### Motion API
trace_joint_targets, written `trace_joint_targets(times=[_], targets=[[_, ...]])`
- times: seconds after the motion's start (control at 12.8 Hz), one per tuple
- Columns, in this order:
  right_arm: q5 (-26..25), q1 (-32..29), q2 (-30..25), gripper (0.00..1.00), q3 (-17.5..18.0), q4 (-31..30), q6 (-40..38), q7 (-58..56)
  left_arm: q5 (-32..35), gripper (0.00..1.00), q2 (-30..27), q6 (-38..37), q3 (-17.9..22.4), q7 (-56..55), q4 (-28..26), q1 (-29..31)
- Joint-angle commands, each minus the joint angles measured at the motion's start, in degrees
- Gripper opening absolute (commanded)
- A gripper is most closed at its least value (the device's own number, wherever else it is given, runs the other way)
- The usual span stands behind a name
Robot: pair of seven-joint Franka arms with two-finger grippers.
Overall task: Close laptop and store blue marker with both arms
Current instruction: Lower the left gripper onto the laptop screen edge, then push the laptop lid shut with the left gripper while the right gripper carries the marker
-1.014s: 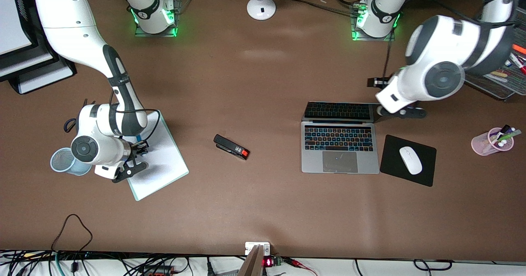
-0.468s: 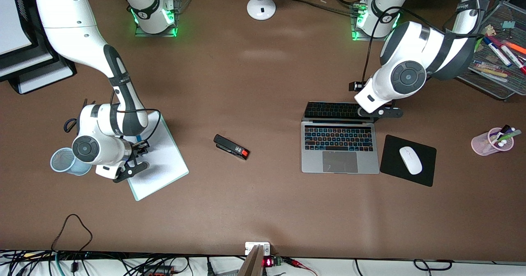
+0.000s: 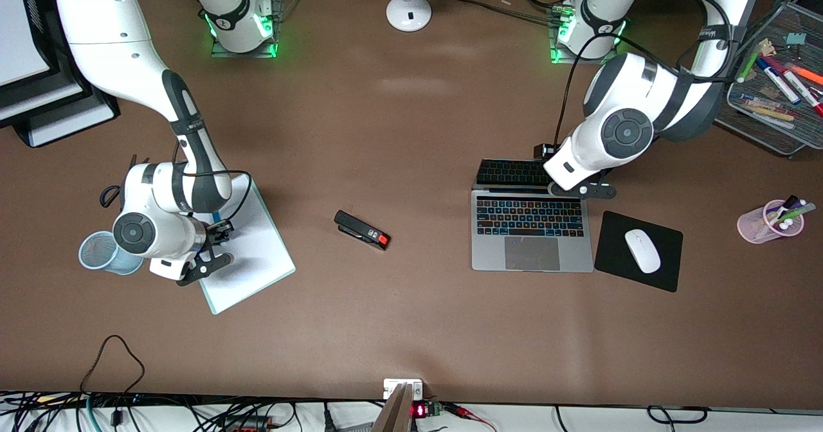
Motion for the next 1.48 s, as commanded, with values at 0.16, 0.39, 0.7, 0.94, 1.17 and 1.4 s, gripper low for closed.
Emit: trace_joint_targets(times=[0.16,0.39,0.7,0.94,1.17,1.4], targets=[[-0.36,-0.2,-0.41,0.15,0.45,-0.31,-0.43,0.15,0.16,1.0,2.68,2.63,-0.49,-0.16,3.2,0.7],[-0.44,-0.2,-0.5,0.12,0.54,0.03,-0.43,-0.02,0.16,1.0,2.86,4.56,-0.49,-0.16,3.73,0.35],[-0.62,0.86,-2.95,0.12,0.45,2.66,-2.35,-0.29,0.07,1.0,6.02,7.2,-0.49,-0.51,3.91,0.79],[-0.62,0.77,-4.1,0.12,0.45,8.45,-10.32,-0.46,-0.02,1.0,6.99,9.65,-0.49,-0.68,3.91,0.7],[-1.14,0.94,-4.54,0.12,0.45,17.85,-21.66,-0.9,-0.02,1.0,8.22,13.43,-0.4,-0.68,3.91,0.88],[-1.23,0.51,-4.63,0.12,-0.34,23.05,-27.13,-3.43,0.07,1.0,10.24,16.86,-0.32,-0.68,4.35,0.79]])
